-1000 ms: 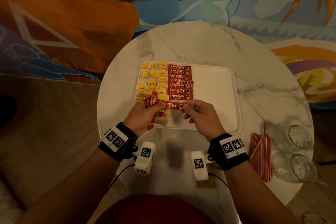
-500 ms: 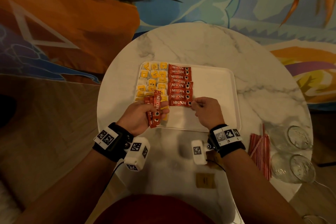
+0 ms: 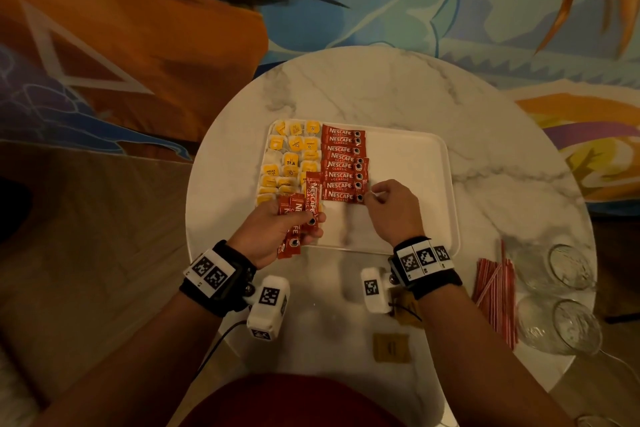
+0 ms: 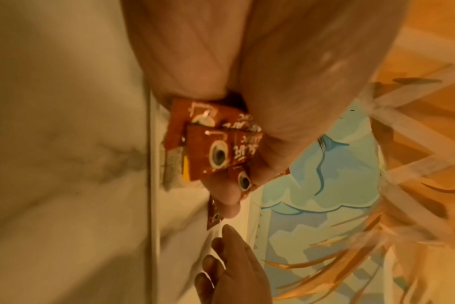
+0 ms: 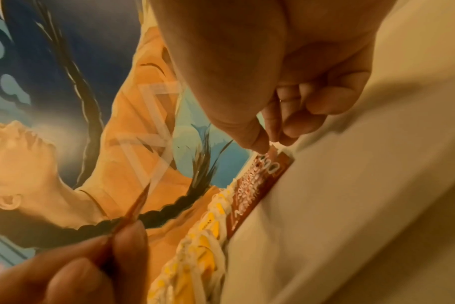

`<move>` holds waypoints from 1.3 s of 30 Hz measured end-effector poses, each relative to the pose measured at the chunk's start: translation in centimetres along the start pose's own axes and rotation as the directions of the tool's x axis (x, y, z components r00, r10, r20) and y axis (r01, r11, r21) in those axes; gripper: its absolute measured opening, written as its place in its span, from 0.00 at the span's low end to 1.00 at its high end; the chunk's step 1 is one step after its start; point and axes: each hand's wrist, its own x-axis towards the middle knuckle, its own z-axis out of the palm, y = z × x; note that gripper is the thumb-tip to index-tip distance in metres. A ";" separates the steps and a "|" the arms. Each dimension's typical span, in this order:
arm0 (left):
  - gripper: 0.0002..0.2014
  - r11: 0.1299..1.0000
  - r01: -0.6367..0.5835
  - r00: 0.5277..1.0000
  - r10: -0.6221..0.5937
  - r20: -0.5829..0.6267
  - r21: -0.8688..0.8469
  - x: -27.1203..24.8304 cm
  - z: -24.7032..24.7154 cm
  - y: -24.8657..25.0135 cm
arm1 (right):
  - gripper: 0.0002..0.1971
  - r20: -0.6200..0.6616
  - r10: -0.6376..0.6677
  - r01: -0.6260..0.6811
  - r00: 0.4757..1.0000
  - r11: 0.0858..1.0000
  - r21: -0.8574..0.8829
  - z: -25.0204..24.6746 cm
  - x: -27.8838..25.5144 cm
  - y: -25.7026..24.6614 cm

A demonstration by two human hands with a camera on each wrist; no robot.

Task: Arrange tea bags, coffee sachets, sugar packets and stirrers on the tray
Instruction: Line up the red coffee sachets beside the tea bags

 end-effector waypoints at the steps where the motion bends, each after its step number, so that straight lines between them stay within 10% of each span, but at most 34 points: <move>1: 0.11 1.000 0.008 1.000 -0.008 -0.017 0.022 0.0 0.0 -0.1 | 0.08 -0.005 -0.010 0.010 1.000 1.000 0.014 -0.2 -0.3 -0.2; 10: 0.14 0.993 -0.038 0.995 0.048 -0.082 0.114 0.4 0.4 -0.5 | 0.05 0.352 -0.282 0.151 0.892 0.922 0.357 0.2 -4.5 -1.9; 21: 0.06 0.985 -0.101 0.979 0.124 -0.164 0.137 0.0 0.5 0.4 | 0.03 0.396 -0.276 0.114 0.876 0.916 0.385 0.2 -4.9 -1.1; 39: 0.07 0.997 -0.044 0.977 0.054 -0.204 0.057 -0.7 0.3 0.3 | 0.02 0.098 -0.039 0.008 0.994 0.955 0.296 -2.1 -2.2 1.1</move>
